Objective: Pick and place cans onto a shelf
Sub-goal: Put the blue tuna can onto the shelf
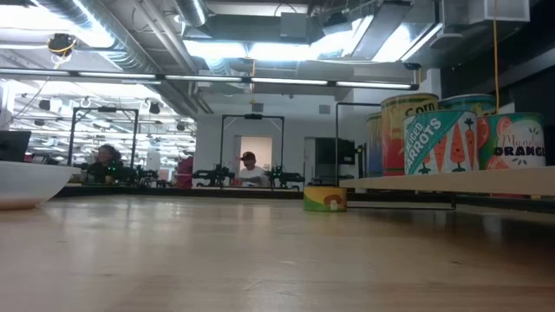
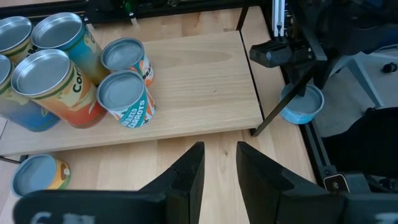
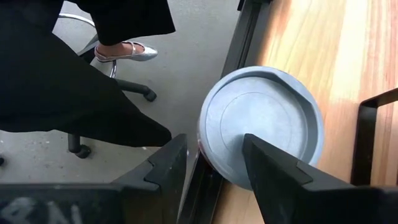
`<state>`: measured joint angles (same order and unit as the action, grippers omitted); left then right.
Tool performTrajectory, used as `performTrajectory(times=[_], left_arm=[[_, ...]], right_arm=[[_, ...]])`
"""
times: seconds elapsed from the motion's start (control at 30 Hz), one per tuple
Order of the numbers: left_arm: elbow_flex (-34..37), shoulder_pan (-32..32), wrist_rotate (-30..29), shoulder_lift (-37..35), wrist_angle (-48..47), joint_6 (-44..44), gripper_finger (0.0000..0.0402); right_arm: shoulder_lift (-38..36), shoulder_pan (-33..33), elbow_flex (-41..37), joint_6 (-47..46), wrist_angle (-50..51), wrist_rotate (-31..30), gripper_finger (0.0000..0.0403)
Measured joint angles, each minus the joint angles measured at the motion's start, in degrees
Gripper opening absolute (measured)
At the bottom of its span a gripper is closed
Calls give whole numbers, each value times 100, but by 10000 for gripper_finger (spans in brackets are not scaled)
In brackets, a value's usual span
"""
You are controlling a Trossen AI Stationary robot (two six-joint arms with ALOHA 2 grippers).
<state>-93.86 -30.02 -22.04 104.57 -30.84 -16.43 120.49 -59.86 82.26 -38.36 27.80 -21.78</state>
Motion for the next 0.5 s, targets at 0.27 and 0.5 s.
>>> performTrajectory(times=[0.27,0.5], left_arm=[[0,0,0,0,-1,2,86],[0,0,0,0,-3,2,86]], right_arm=[[4,2,0,-3,24,0,148],[7,2,-2,5,19,4,85]])
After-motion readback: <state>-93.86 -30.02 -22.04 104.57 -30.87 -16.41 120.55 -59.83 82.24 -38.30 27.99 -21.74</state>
